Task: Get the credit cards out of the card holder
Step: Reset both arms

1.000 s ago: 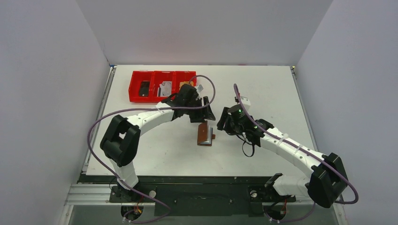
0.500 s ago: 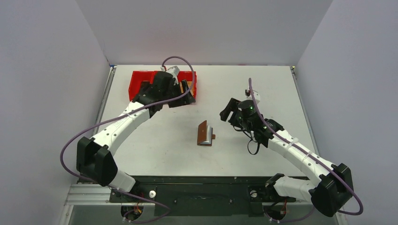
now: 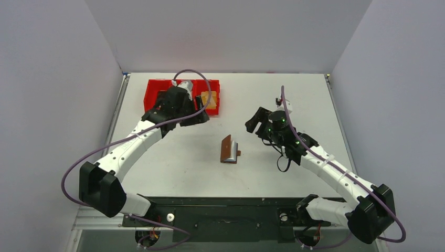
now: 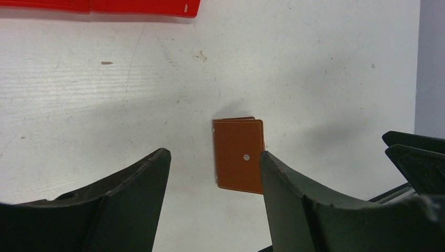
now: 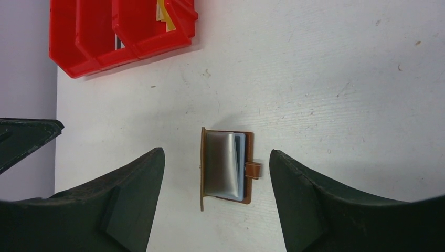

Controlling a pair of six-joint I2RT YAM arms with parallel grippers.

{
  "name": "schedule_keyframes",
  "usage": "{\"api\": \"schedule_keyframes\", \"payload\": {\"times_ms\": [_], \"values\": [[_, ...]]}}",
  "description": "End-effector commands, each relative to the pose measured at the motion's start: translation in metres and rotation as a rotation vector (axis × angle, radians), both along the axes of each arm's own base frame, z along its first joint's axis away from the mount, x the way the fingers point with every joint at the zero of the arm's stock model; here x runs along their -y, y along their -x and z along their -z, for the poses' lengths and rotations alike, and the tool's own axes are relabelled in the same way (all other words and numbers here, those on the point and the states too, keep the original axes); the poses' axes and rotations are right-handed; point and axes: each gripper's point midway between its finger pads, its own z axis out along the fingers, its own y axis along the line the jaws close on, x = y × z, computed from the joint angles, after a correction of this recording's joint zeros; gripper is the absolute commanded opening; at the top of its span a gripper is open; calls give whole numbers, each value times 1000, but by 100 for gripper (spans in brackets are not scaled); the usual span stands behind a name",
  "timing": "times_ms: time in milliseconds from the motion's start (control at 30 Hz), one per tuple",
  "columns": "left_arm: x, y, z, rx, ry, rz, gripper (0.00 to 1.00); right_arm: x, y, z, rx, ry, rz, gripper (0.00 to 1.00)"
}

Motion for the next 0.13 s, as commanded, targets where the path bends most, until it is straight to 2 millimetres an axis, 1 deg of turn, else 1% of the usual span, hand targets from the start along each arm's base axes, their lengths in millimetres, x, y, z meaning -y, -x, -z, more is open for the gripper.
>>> {"api": "schedule_keyframes", "payload": {"times_ms": [0,100], "values": [[-7,-2,-18,64,1,-7,61,0,-3,-14,50,-40,4,69],[-6,-3,-18,63,4,-9,61,1,-3,-13,48,-39,5,69]]}}
